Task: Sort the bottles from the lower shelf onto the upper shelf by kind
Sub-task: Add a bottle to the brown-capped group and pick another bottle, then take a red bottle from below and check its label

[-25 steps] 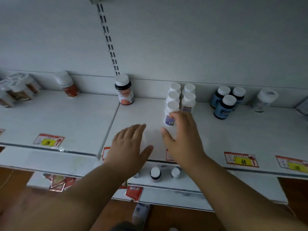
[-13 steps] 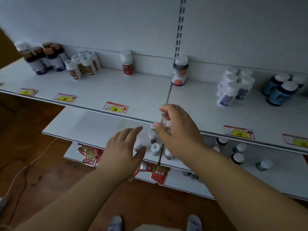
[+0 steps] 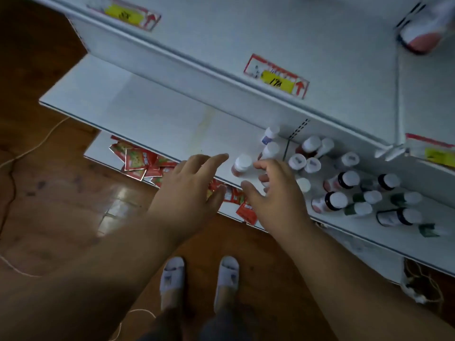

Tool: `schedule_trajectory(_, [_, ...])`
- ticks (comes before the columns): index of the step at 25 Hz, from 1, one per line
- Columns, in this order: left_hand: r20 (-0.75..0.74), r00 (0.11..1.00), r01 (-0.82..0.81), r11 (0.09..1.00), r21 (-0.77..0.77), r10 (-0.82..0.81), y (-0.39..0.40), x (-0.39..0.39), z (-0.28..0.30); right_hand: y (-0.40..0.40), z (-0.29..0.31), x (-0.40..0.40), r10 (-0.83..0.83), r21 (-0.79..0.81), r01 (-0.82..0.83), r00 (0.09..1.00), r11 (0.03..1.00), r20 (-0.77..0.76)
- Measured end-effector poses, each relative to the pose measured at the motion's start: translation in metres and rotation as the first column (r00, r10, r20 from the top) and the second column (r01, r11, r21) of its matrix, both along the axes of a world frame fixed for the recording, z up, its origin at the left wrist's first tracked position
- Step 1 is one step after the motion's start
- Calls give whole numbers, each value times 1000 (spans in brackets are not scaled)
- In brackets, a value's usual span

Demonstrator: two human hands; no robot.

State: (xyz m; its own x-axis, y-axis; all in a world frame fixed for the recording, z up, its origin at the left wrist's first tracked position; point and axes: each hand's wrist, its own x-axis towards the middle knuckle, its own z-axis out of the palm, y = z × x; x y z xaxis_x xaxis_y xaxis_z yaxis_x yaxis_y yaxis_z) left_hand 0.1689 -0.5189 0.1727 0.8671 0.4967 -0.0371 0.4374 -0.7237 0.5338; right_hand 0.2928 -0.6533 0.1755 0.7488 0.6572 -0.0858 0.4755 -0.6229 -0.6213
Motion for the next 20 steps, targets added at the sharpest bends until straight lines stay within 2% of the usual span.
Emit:
schedule_trajectory(3, [-12,996,-94,990,-109,93,2,21,-68,27,-92,27,-38,-126,40,999,991,21])
schedule_trajectory(5, [-33,993,-119,982,-144,115,0,33,-107,41,-146,47,-90,-157,94,995,983,36])
schedule_trajectory(7, [-47,992,-123,981,-151,117,0,47,-140,54,-192,68,-141,-159,146,989,976,46])
schedule_trajectory(10, [-42,992,-128,977,-170,123,3,60,-172,64,-233,92,-108,-68,106,993,992,-36])
schedule_trajectory(12, [-22,987,-159,970,-183,158,9,62,-182,69,-241,101,-121,-10,121,989,993,-82])
schedule_trajectory(16, [-88,979,-200,946,-255,183,13,58,-173,69,-226,103,-157,20,165,964,986,-214])
schedule_trajectory(18, [-93,973,-229,927,-297,211,14,51,-160,67,-202,91,-204,98,258,903,961,-377])
schedule_trajectory(20, [-110,956,-295,868,-401,274,8,34,-127,57,-159,62,-205,176,359,799,917,-565])
